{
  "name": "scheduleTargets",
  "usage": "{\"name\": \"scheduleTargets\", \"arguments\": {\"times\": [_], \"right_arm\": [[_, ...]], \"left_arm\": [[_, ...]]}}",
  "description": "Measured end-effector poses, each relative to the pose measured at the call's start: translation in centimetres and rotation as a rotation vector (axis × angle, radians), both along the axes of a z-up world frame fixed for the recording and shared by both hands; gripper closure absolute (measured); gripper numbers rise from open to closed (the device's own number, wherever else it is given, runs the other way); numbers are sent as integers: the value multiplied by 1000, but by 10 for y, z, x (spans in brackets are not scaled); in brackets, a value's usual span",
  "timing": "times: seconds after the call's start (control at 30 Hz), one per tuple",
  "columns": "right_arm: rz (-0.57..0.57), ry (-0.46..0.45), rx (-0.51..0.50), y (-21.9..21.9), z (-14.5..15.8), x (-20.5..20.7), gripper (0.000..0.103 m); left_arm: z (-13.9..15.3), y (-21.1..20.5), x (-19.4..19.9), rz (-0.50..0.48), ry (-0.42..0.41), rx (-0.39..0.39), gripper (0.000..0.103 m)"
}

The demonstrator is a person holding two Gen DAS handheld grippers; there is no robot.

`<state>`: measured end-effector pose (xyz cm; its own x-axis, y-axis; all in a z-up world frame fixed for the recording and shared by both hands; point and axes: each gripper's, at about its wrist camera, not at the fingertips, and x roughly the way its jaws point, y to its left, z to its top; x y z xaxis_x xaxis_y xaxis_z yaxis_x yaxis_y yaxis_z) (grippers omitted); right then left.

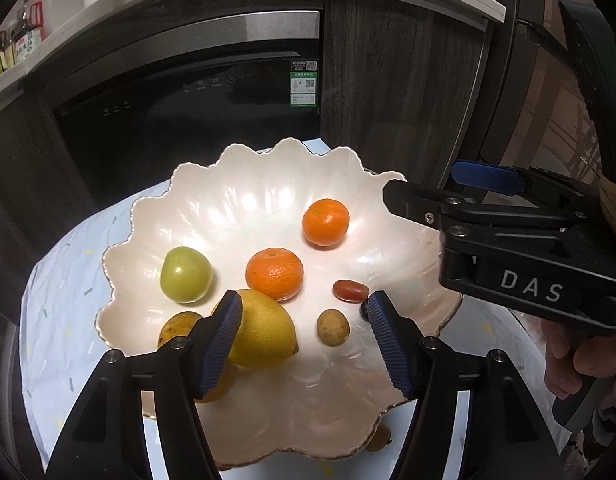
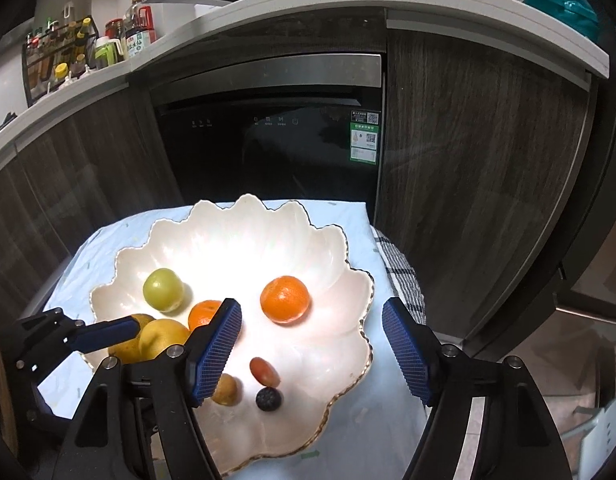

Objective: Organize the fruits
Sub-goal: 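Withdraw both grippers from the bowl back toward the remaining fruits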

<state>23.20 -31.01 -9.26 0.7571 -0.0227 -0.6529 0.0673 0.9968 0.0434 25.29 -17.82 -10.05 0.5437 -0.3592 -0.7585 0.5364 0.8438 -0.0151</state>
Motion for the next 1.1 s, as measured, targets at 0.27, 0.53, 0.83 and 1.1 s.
{"name": "scheduleTargets", "arguments": {"times": [0.27, 0.53, 0.83, 1.1], "right_arm": [[-3, -19, -12, 7, 14, -16, 29], [-4, -44, -29, 17, 30, -33, 29], [-9, -57, -40, 28, 38, -53, 29], [1, -57, -44, 43, 39, -69, 29]], "left_arm": [[16, 13, -13, 21, -22, -4, 37], [32, 24, -26, 39, -52, -13, 36], [42, 41, -42, 65, -78, -22, 36], [47, 59, -54, 91, -90, -26, 36]]}}
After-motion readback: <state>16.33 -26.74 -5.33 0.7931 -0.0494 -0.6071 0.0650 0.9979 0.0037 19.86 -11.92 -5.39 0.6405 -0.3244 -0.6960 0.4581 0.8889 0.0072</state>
